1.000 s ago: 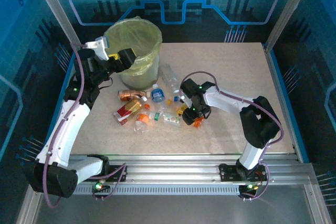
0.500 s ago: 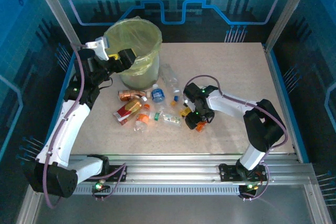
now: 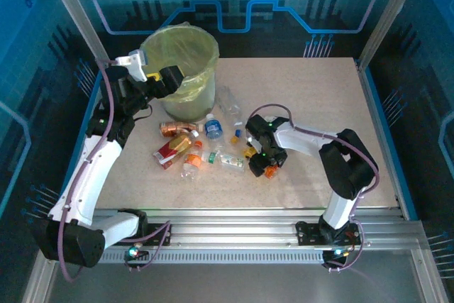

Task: Put the plastic bottles in the bin

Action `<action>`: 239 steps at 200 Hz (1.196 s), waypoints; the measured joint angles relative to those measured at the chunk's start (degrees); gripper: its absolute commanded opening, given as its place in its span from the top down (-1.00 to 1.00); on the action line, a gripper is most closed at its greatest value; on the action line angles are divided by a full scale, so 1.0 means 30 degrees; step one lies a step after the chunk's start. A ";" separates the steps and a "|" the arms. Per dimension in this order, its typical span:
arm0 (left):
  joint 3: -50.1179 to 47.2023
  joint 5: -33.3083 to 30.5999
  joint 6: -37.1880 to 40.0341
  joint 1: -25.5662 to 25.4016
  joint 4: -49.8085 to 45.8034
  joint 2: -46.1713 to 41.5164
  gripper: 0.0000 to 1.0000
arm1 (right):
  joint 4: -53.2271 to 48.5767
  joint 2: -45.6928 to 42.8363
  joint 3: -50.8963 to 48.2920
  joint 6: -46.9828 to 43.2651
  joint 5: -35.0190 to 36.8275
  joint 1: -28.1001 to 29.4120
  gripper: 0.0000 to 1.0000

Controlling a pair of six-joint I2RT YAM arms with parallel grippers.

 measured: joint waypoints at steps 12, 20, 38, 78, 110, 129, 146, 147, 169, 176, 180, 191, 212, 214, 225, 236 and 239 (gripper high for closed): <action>0.0000 0.0000 0.0007 0.0000 0.0000 0.0000 -0.98 | 0.0080 0.0131 0.0000 -0.0015 0.0015 0.0066 -0.43; 0.0000 0.0000 0.0007 0.0000 0.0000 0.0000 -0.98 | 0.0153 0.0197 0.0000 -0.0044 0.0015 0.0109 -0.40; 0.0000 -0.0007 0.0007 0.0000 0.0000 0.0000 -0.98 | 0.0226 0.0277 0.0000 -0.0080 0.0080 0.0248 -0.33; 0.0000 -0.0007 0.0015 0.0000 0.0000 0.0000 -0.98 | 0.0219 0.0277 0.0051 -0.0073 0.0444 0.0561 -0.16; 0.0000 0.0000 0.0015 0.0000 0.0000 0.0000 -0.98 | 0.0095 0.0015 0.0058 -0.0087 0.0612 0.0838 -0.02; 0.0000 0.0000 0.0015 0.0000 -0.0007 0.0000 -0.98 | -0.0175 -0.0481 0.0058 -0.0073 0.0721 0.0991 0.01; 0.0000 0.0000 0.0015 0.0000 -0.0007 0.0000 -0.98 | -0.0474 -0.1115 0.0160 -0.0073 0.0867 0.1078 0.02; 0.0000 0.0000 0.0015 0.0000 -0.0007 0.0000 -0.98 | -0.0503 -0.1158 0.0175 -0.0066 0.0882 0.1086 0.02; 0.0000 0.0007 0.0015 0.0000 -0.0007 0.0000 -0.98 | -0.0794 -0.2164 0.0423 -0.0044 0.0969 0.1100 0.04; 0.0000 0.0015 0.0007 0.0000 -0.0007 0.0000 -0.98 | -0.0874 -0.2579 0.0517 0.0007 0.0998 0.1100 0.04; 0.0000 0.0058 0.0007 0.0000 -0.0007 0.0000 -0.98 | -0.0933 -0.2841 0.0590 0.0029 0.0998 0.1100 0.04; 0.0000 0.0204 0.0007 0.0000 0.0000 0.0000 -0.98 | -0.1020 -0.3468 0.0772 0.0117 0.0998 0.1100 0.05; 0.0000 0.0525 0.0000 0.0000 0.0007 0.0000 -0.98 | -0.1005 -0.4867 0.1166 0.0306 0.0991 0.1107 0.05; 0.0000 0.0576 -0.0007 0.0000 0.0007 0.0000 -0.98 | -0.1005 -0.4962 0.1195 0.0321 0.0984 0.1107 0.05; -0.0051 0.0962 -0.0066 0.0000 0.0189 0.0000 -0.98 | -0.0867 -0.5683 0.1392 0.0444 0.0911 0.1100 0.05; -0.0204 0.1479 -0.0372 -0.0007 0.0634 0.0000 -0.98 | -0.0576 -0.6411 0.1545 0.0517 0.0750 0.1100 0.06; -0.0313 0.1661 -0.0452 -0.0022 0.0874 0.0000 -0.98 | -0.0517 -0.6499 0.1566 0.0517 0.0685 0.1100 0.06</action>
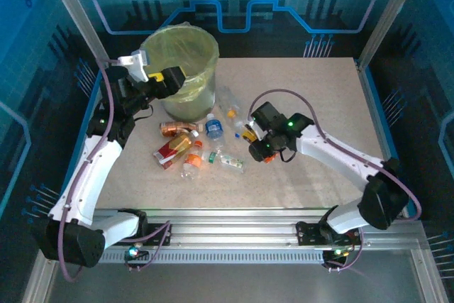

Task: Put the plastic bottles in the bin

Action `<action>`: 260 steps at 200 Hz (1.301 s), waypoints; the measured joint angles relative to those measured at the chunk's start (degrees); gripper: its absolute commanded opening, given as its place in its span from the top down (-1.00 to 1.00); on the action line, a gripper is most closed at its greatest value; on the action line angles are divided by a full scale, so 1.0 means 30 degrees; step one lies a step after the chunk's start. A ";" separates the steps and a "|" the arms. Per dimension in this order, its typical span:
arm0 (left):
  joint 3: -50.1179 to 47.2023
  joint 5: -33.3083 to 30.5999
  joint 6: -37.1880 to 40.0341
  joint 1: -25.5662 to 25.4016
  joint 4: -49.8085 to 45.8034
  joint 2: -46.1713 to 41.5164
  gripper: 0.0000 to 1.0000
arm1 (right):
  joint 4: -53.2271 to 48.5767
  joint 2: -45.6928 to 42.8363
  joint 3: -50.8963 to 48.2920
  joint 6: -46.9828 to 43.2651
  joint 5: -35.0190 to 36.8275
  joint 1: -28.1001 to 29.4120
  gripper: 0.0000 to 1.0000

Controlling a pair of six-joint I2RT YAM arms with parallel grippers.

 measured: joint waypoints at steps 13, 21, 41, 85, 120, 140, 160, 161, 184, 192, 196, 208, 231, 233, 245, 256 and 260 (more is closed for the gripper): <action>-0.0335 0.0831 -0.0459 -0.0087 0.0780 0.0044 -0.98 | 0.0444 -0.0685 0.0168 0.0080 -0.0372 -0.0036 0.06; -0.0488 0.1362 -0.0692 -0.0204 0.1239 0.0153 -0.98 | 0.0867 -0.1064 0.0270 0.0131 -0.0707 -0.0066 0.06; -0.0641 0.2696 -0.1297 -0.0903 0.2317 0.0801 -0.98 | 0.2084 -0.1756 0.0517 0.0291 -0.1545 -0.0284 0.06; -0.0714 0.5362 -0.2011 -0.3300 0.4597 0.2382 -0.98 | 0.5049 -0.2892 0.0517 0.0852 -0.3016 -0.0831 0.06; -0.0685 0.6805 -0.2142 -0.4728 0.5792 0.3519 -0.97 | 0.6346 -0.3220 0.0517 0.1362 -0.3672 -0.0925 0.05; -0.0488 0.7162 -0.2215 -0.5217 0.6186 0.4109 -0.98 | 0.6645 -0.3373 0.0481 0.1705 -0.3854 -0.0933 0.04; 0.0036 0.7519 -0.2353 -0.5566 0.6550 0.4699 -0.98 | 0.6798 -0.3439 0.0444 0.1982 -0.4000 -0.1056 0.04; 0.0066 0.7533 -0.2361 -0.5588 0.6572 0.4728 -0.98 | 0.6812 -0.3439 0.0444 0.1996 -0.4007 -0.1056 0.04; 0.0342 0.7912 -0.2586 -0.6171 0.7118 0.5231 -0.98 | 0.7147 -0.3475 0.0444 0.2084 -0.4386 -0.1056 0.04; 0.0357 0.8072 -0.2769 -0.6324 0.7468 0.5406 -0.98 | 0.7271 -0.3483 0.0444 0.2098 -0.4473 -0.1056 0.03; 0.0357 0.8153 -0.2922 -0.6360 0.7614 0.5472 -0.98 | 0.7351 -0.3497 0.0444 0.2142 -0.4524 -0.1056 0.03; 0.0357 0.8400 -0.3249 -0.6470 0.8109 0.5734 -0.98 | 0.7482 -0.3512 0.0444 0.2157 -0.4721 -0.1056 0.03; 0.0357 0.8721 -0.3985 -0.6492 0.9027 0.6120 -0.90 | 0.7657 -0.3526 0.0444 0.2288 -0.4940 -0.1056 0.03; 0.0357 0.8757 -0.4007 -0.6499 0.9100 0.6135 -0.88 | 0.7672 -0.3526 0.0444 0.2295 -0.4947 -0.1056 0.03; 0.0364 0.8925 -0.4371 -0.6499 0.9653 0.6237 -0.79 | 0.7686 -0.3526 0.0444 0.2390 -0.5093 -0.1056 0.02; 0.0372 0.9005 -0.4590 -0.6499 1.0047 0.6288 -0.69 | 0.7730 -0.3526 0.0444 0.2433 -0.5246 -0.1049 0.02; 0.0379 0.9020 -0.4714 -0.6499 1.0178 0.6302 -0.64 | 0.7766 -0.3526 0.0444 0.2433 -0.5297 -0.1042 0.02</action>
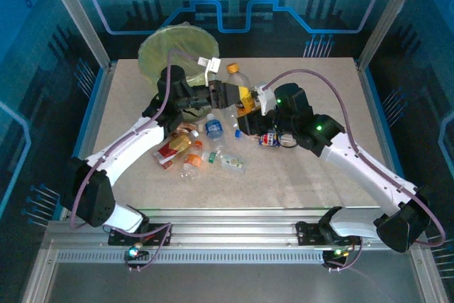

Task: Put the plastic bottles in the bin

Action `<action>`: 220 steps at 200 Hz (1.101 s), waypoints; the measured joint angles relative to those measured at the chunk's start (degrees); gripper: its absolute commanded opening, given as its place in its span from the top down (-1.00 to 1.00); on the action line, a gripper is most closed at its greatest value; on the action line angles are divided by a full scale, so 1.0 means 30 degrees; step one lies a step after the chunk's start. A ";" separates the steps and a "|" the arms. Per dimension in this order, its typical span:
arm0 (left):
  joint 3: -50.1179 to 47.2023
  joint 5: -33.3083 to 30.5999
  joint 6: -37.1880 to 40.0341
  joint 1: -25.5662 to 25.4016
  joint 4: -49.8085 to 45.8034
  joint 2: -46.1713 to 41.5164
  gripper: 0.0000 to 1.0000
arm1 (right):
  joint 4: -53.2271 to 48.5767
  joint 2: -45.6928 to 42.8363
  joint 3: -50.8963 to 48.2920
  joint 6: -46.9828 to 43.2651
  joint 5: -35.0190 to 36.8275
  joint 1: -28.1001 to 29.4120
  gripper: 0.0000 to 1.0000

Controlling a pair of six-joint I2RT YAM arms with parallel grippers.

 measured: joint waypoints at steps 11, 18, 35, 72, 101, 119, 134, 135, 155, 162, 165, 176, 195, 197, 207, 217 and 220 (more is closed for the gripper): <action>0.0015 0.0153 -0.0284 0.0000 0.0423 0.0044 -0.51 | 0.0022 0.0007 0.0000 0.0007 -0.0066 0.0000 0.01; 0.0058 0.0226 -0.0474 0.0000 0.0678 0.0066 -0.40 | 0.0022 0.0007 0.0000 0.0007 -0.0087 0.0000 0.00; 0.0109 0.0306 -0.0634 -0.0036 0.1027 0.0080 -0.16 | 0.0095 0.0007 0.0000 0.0080 -0.0131 0.0000 -0.02; 0.0109 0.0299 -0.0925 -0.0066 0.1333 0.0189 0.11 | 0.0182 0.0015 0.0000 0.0102 -0.0058 0.0000 -0.45; 0.0109 0.0299 -0.0911 -0.0066 0.1457 0.0189 0.13 | 0.0175 -0.0036 0.0000 0.0182 -0.0036 0.0000 -0.94; 0.0117 0.0204 -0.0707 -0.0066 0.1246 0.0168 0.13 | 0.0153 -0.0204 -0.0051 0.0087 0.0058 0.0000 -1.00; 0.0124 -0.0058 -0.0277 -0.0058 0.0714 0.0087 0.13 | 0.0029 -0.0488 -0.0153 0.0073 0.0197 0.0000 -1.00; 0.0124 -0.0058 -0.0248 -0.0051 0.0663 0.0080 0.13 | 0.0000 -0.0532 -0.0160 0.0073 0.0233 0.0000 -1.00; 0.0270 -0.0685 0.0612 0.0102 -0.0729 -0.0255 0.12 | -0.0306 -0.1180 -0.0262 0.0066 0.0714 0.0000 -0.99; 0.0372 -0.0976 0.0969 0.0211 -0.1384 -0.0474 0.12 | -0.0379 -0.1413 -0.0306 0.0066 0.0940 0.0000 -0.99; 0.0415 -0.1093 0.1151 0.0248 -0.1639 -0.0568 0.12 | -0.0401 -0.1559 -0.0350 0.0066 0.1049 0.0000 -0.99; 0.0663 -0.1617 0.1792 0.0495 -0.2681 -0.1005 0.12 | -0.0510 -0.2004 -0.0510 0.0066 0.1341 0.0000 -1.00; 0.1319 -0.2637 0.2914 0.0984 -0.4503 -0.1756 0.12 | -0.0714 -0.2769 -0.0787 0.0058 0.2018 0.0000 -0.99; 0.1428 -0.2761 0.3045 0.1042 -0.4743 -0.1836 0.12 | -0.0714 -0.2834 -0.0816 0.0066 0.2062 0.0000 -0.99; 0.1974 -0.3308 0.3621 0.1377 -0.5690 -0.2142 0.12 | -0.0860 -0.3177 -0.0947 0.0058 0.2419 0.0000 -0.99; 0.2667 -0.3825 0.4109 0.1800 -0.6630 -0.2353 0.12 | -0.0911 -0.3512 -0.1107 0.0058 0.2805 0.0000 -0.99; 0.2958 -0.4036 0.4299 0.1982 -0.6980 -0.2404 0.12 | -0.0947 -0.3599 -0.1144 0.0058 0.2951 0.0000 -0.99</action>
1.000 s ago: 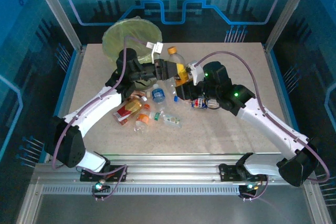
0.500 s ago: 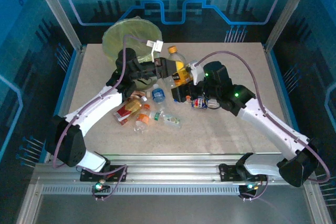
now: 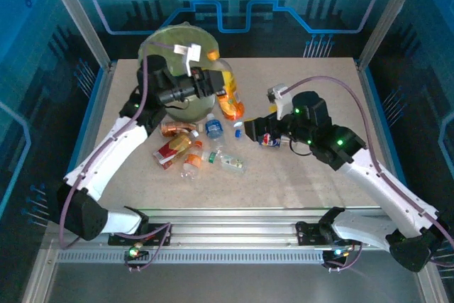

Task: Put the plastic bottles in the bin

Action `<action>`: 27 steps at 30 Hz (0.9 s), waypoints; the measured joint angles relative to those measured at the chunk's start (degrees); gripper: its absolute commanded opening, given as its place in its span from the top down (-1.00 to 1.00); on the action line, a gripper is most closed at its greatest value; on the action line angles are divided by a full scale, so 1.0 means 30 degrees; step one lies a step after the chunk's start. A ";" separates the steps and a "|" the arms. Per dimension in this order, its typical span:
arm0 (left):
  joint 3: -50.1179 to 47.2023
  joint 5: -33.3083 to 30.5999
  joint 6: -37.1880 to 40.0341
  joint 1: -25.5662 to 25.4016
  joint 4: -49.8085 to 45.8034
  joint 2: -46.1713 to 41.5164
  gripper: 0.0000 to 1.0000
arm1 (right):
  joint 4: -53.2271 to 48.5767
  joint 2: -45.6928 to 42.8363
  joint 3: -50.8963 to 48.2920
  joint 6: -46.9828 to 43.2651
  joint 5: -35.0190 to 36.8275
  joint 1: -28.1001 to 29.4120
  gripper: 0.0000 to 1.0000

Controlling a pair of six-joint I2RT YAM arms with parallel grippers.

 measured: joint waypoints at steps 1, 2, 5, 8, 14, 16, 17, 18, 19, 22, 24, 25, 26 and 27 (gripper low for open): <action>0.0517 -0.0342 0.0277 0.0328 -0.0554 -0.0066 0.12 | -0.0080 -0.0146 -0.0066 0.0007 0.0248 0.0000 -0.99; 0.0976 -0.0597 0.0495 0.0692 -0.1013 -0.0080 0.12 | -0.0117 -0.0284 -0.0131 0.0007 0.0474 0.0000 -0.99; 0.2368 -0.1290 0.1115 0.2106 -0.2259 -0.0080 0.11 | -0.0189 -0.0576 -0.0335 0.0007 0.0933 -0.0007 -0.99; 0.3927 -0.1945 0.1909 0.3461 -0.3519 0.0146 0.11 | -0.0189 -0.0656 -0.0474 0.0015 0.1173 -0.0007 -0.99; 0.7570 -0.3351 0.4007 0.4874 -0.5173 0.1668 0.11 | -0.0153 -0.0692 -0.0765 0.0168 0.1479 -0.0044 -0.99; 0.8728 -0.3665 0.4736 0.5202 -0.5741 0.2470 0.12 | -0.0087 -0.0714 -0.0852 0.0313 0.1574 -0.0095 -1.00; 0.9267 -0.3876 0.5129 0.5384 -0.6003 0.2951 0.12 | -0.0058 -0.0714 -0.0874 0.0401 0.1588 -0.0131 -0.99; 0.9821 -0.3993 0.5515 0.5515 -0.6433 0.3402 0.12 | 0.0029 -0.0721 -0.0925 0.0459 0.1596 -0.0204 -0.99; 1.0367 -0.4182 0.5938 0.5639 -0.6783 0.3956 0.12 | 0.0102 -0.0743 -0.0991 0.0539 0.1588 -0.0299 -0.99; 1.1613 -0.4685 0.7089 0.5814 -0.7978 0.5457 0.12 | 0.0255 -0.0809 -0.1144 0.0801 0.1501 -0.0627 -0.99; 1.2211 -0.4911 0.7825 0.5814 -0.8765 0.6302 0.12 | 0.0401 -0.0860 -0.1268 0.0969 0.1377 -0.0896 -1.00; 1.2415 -0.5042 0.8160 0.5814 -0.9078 0.6674 0.12 | 0.0430 -0.0874 -0.1297 0.1035 0.1362 -0.1013 -0.99; 1.2553 -0.5129 0.8510 0.5814 -0.9384 0.6965 0.12 | 0.0517 -0.0896 -0.1355 0.1107 0.1348 -0.1100 -0.99; 1.2786 -0.5253 0.8932 0.5814 -0.9857 0.7388 0.12 | 0.0576 -0.0940 -0.1428 0.1180 0.1290 -0.1202 -1.00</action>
